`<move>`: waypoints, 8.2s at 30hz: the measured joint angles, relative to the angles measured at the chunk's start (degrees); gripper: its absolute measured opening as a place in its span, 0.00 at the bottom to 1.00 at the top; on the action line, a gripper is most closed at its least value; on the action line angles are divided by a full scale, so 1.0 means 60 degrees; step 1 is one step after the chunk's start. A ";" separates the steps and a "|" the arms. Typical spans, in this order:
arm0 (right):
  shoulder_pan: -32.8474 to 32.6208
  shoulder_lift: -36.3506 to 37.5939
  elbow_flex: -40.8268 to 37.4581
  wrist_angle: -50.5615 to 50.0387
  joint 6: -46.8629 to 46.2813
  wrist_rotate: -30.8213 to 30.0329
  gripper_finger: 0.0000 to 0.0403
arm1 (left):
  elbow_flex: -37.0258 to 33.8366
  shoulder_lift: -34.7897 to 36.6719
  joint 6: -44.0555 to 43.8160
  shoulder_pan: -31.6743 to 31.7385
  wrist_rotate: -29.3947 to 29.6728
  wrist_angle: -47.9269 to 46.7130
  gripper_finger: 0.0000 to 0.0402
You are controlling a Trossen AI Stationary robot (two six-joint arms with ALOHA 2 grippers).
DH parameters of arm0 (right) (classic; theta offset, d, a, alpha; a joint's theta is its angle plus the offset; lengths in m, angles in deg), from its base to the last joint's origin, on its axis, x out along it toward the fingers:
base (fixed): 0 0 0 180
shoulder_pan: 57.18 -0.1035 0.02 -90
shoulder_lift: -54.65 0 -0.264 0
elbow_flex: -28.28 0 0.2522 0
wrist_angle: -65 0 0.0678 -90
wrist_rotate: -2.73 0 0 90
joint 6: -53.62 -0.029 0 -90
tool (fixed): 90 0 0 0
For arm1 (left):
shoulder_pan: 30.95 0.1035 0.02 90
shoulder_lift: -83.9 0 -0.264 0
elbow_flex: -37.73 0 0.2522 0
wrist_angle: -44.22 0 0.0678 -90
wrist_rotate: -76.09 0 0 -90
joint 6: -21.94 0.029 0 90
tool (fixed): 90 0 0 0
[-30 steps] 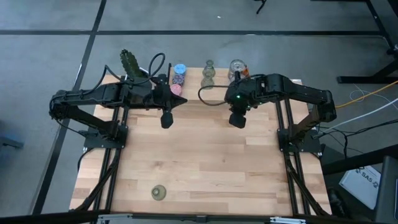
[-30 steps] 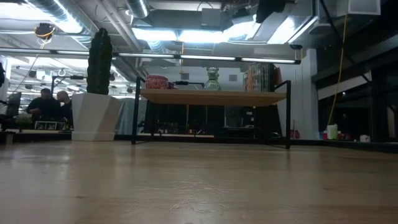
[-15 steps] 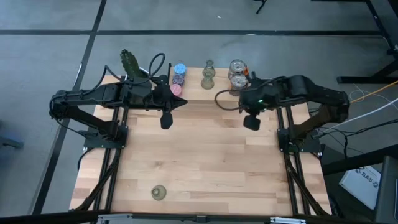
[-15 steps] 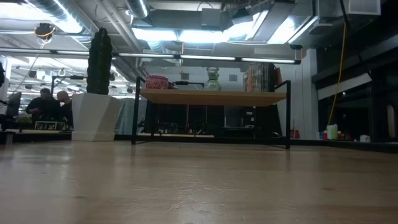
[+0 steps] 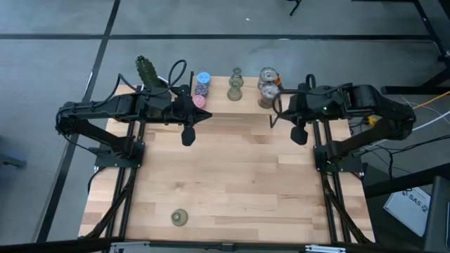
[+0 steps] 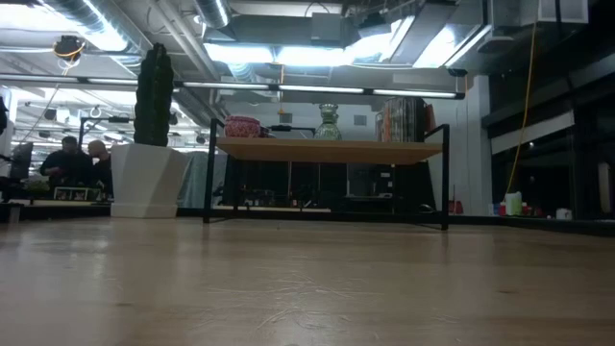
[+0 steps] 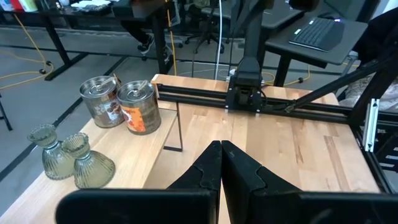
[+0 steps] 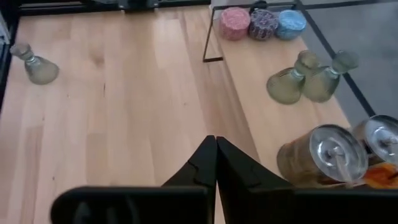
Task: Pick & Place candle stick holders
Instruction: Put the green glass candle holder aligned with the other green glass candle holders on the shelf
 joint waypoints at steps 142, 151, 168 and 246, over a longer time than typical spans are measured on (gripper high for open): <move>0.0018 0.3043 -0.7358 0.5668 -0.2011 0.1895 0.02 | 0.0004 -0.3679 -0.0803 -0.7000 -0.2714 -0.2503 0.65; 0.0017 0.3043 -0.7358 0.5643 -0.2011 0.1891 0.02 | 0.0004 -0.4449 -0.0801 -0.7183 -0.2927 -0.2738 0.70; 0.0017 0.3040 -0.7358 0.5146 -0.2011 0.1891 0.02 | 0.0004 -0.5620 -0.1051 -0.7355 -0.2886 -0.3547 0.69; 0.0019 0.3040 -0.7358 0.5070 -0.2011 0.1887 0.02 | 0.0135 -0.6313 -0.1699 -0.7617 -0.2288 -0.4783 0.54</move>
